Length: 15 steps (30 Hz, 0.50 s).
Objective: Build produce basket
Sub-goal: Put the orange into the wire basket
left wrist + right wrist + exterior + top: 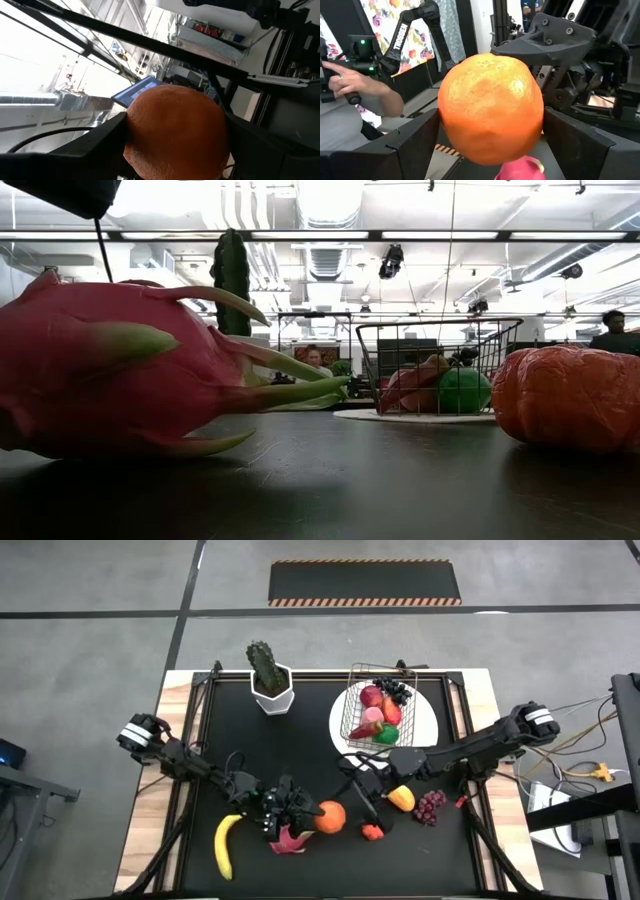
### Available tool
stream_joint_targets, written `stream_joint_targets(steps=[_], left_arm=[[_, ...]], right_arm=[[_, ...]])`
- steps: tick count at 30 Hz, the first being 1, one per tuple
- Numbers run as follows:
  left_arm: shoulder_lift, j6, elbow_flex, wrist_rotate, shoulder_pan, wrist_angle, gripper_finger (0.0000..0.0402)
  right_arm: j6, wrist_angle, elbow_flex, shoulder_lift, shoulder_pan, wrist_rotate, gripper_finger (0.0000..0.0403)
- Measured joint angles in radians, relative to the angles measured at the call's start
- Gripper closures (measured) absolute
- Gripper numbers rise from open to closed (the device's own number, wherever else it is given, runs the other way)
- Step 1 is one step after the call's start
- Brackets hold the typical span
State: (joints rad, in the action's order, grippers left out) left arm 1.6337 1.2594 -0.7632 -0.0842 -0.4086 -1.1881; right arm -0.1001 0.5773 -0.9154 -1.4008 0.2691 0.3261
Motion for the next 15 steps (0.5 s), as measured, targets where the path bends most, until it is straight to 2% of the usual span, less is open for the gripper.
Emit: stream_joint_targets(steps=[5, 11, 15], left_arm=[[0.0, -0.011, 0.004, 0.0, -0.001, -0.002, 0.0115], [0.0, -0.022, 0.018, -0.008, -0.001, -0.016, 0.0115], [0.0, -0.023, 0.018, -0.016, 0.0, -0.019, 0.0098]], right_arm=[[0.026, 0.0, -0.016, -0.015, 0.0, 0.007, 0.0083], [0.026, -0.004, -0.016, -0.014, 0.0, 0.002, 0.0148], [0.027, -0.004, -0.015, -0.014, 0.0, 0.007, 0.0157]])
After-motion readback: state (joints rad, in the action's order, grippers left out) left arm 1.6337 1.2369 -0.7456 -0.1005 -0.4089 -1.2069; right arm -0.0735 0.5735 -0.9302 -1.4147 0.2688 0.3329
